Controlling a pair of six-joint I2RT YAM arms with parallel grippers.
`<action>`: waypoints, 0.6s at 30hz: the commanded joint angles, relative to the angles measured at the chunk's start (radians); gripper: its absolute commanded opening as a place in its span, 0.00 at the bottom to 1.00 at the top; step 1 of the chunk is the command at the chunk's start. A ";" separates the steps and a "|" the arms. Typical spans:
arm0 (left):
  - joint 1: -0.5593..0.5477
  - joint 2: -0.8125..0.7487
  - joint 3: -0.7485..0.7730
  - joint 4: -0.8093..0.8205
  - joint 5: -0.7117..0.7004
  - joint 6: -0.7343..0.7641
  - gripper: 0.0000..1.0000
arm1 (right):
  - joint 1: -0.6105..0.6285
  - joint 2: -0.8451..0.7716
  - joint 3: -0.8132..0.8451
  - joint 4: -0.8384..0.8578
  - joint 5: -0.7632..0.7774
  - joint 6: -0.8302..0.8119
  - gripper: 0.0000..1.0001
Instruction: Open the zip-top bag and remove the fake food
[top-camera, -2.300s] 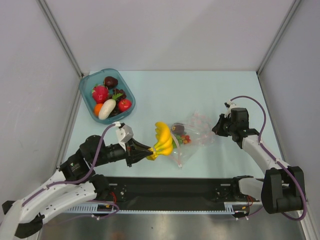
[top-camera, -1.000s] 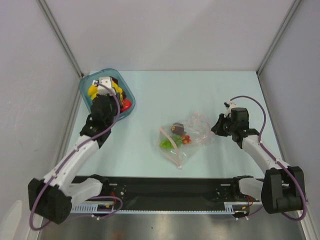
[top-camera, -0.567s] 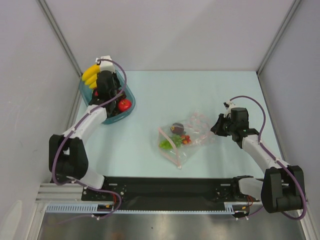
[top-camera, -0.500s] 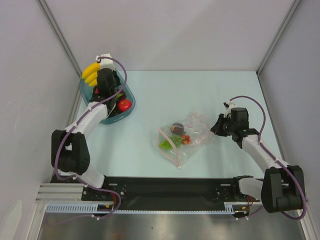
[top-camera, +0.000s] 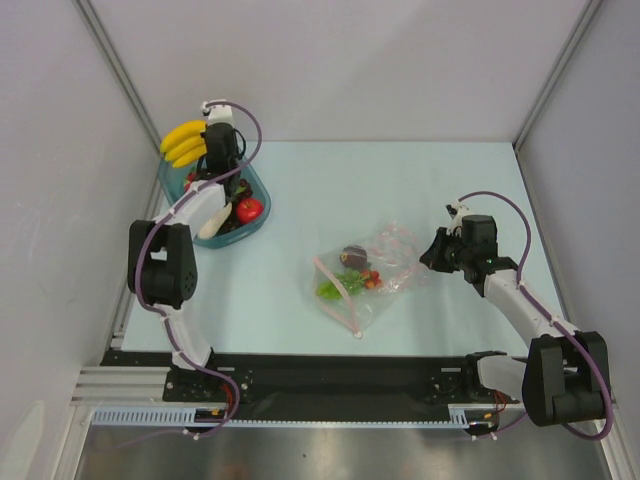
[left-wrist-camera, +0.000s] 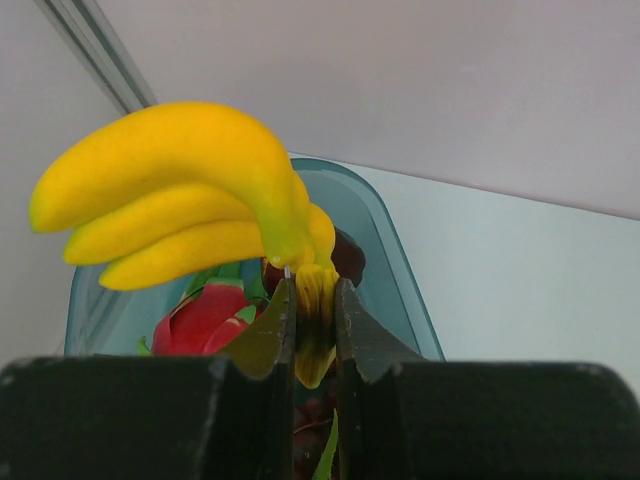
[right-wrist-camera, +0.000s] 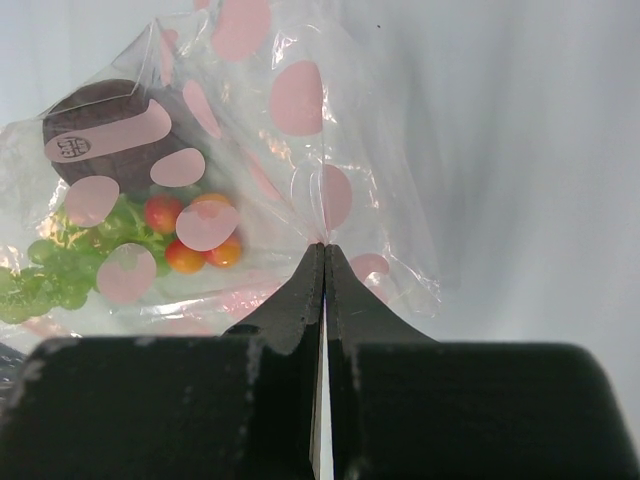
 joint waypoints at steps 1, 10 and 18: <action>0.024 0.019 0.058 0.006 -0.029 0.013 0.00 | 0.005 -0.029 0.014 0.028 -0.017 -0.015 0.00; 0.050 0.042 0.010 0.001 -0.006 -0.024 0.13 | 0.005 -0.030 0.012 0.039 -0.036 -0.017 0.00; 0.047 0.000 -0.085 0.011 0.032 -0.073 0.72 | 0.006 -0.033 0.013 0.040 -0.048 -0.015 0.00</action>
